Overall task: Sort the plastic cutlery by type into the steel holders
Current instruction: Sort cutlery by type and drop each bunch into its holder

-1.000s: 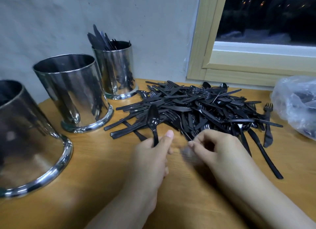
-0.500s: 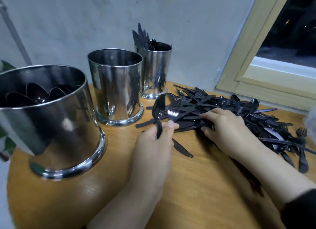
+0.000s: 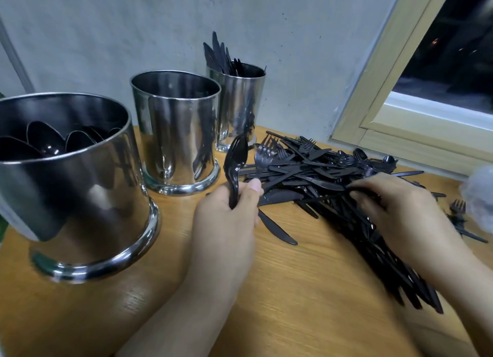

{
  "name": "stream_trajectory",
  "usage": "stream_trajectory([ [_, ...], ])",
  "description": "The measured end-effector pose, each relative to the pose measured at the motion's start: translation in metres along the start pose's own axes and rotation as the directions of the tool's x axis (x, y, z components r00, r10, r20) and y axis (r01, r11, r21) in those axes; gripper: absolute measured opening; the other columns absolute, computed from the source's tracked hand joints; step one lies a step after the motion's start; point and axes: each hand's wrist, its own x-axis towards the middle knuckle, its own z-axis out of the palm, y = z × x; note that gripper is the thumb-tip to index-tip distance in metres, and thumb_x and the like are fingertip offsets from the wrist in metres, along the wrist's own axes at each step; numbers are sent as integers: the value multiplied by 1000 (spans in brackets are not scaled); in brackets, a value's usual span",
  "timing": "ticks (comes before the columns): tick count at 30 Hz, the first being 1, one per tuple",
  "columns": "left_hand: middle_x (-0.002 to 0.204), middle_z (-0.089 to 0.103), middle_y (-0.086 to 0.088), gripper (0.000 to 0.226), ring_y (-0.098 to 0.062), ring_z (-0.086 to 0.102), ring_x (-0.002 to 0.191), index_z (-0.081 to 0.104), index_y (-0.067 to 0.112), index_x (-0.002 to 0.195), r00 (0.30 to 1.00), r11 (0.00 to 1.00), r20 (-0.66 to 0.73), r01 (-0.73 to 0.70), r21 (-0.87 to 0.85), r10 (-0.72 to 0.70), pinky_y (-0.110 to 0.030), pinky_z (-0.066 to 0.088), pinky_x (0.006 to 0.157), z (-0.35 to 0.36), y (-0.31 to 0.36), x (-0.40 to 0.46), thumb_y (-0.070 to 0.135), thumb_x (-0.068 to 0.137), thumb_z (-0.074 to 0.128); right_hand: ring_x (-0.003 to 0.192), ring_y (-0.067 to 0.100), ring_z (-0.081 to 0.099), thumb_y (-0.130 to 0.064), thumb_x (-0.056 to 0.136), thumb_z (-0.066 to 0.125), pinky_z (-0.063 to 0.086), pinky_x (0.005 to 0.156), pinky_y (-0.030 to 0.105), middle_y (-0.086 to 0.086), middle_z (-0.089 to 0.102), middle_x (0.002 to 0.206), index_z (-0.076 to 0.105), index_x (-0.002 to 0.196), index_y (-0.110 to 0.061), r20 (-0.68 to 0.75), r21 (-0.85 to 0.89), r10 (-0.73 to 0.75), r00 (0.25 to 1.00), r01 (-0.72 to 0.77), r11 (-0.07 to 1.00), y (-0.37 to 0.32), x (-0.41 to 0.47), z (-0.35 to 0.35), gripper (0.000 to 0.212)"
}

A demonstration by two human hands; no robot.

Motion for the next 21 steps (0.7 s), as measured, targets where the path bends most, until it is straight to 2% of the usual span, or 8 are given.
stream_trajectory([
  [3, 59, 51, 3, 32, -12, 44, 51, 70, 19, 80, 998, 997, 20, -56, 58, 55, -27, 39, 51, 3, -2, 1, 43, 96, 57, 88, -5, 61, -33, 97, 65, 40, 74, 5, -23, 66, 88, 70, 97, -34, 57, 114, -30, 998, 23, 993, -4, -22, -26, 5],
  [6, 67, 65, 4, 26, -8, 61, 59, 70, 30, 81, 991, 974, 92, -110, 199, 94, -20, 50, 58, 9, -5, -3, 45, 96, 55, 88, -3, 64, -45, 96, 56, 42, 72, 6, -22, 68, 90, 68, 90, -42, 137, 241, -13, 990, -21, 970, -19, -41, -38, 14],
  [8, 73, 70, 4, 25, -11, 66, 68, 69, 36, 81, 982, 936, 173, -135, 324, 81, -34, 57, 68, 15, -9, -7, 50, 94, 55, 86, -2, 65, -51, 96, 55, 42, 70, 7, -22, 70, 88, 67, 87, -46, 154, 323, 37, 987, -86, 943, -26, -48, -38, 16],
  [9, 74, 70, 4, 25, -11, 67, 70, 68, 37, 81, 974, 918, 219, -139, 371, 59, -37, 57, 72, 18, -10, -10, 53, 93, 54, 83, -1, 65, -52, 90, 54, 42, 68, 9, -21, 70, 85, 67, 85, -47, 145, 365, 72, 987, -121, 923, -27, -50, -36, 15],
  [12, 65, 69, 10, 28, -3, 61, 58, 69, 37, 82, 935, 897, 353, -125, 424, -36, -19, 51, 63, 26, -11, -19, 53, 97, 52, 70, 5, 64, -44, 87, 60, 46, 64, 19, -13, 72, 76, 69, 82, -37, 101, 489, 189, 977, -214, 845, -27, -51, -29, 12],
  [17, 59, 63, 6, 36, -9, 46, 48, 67, 33, 73, 869, 932, 483, -85, 352, -104, -25, 42, 53, 35, -9, -26, 46, 102, 50, 68, 18, 67, -37, 80, 70, 52, 80, 45, 5, 73, 73, 64, 94, -35, 91, 707, 320, 943, -287, 647, -26, -50, -20, 16],
  [19, 59, 58, -4, 42, -13, 43, 50, 64, 24, 72, 848, 939, 520, -87, 333, -106, -27, 39, 54, 36, -9, -26, 50, 102, 48, 69, 17, 68, -34, 83, 71, 52, 82, 41, 6, 73, 73, 62, 111, -38, 135, 716, 334, 933, -324, 618, -23, -49, -19, 30],
  [21, 63, 52, -15, 51, -17, 40, 53, 59, 14, 71, 828, 939, 553, -112, 325, -93, -30, 39, 57, 36, -8, -27, 54, 100, 46, 66, 11, 65, -32, 89, 68, 50, 76, 31, 1, 73, 72, 68, 108, -35, 189, 664, 321, 928, -362, 655, -23, -49, -21, 19],
])
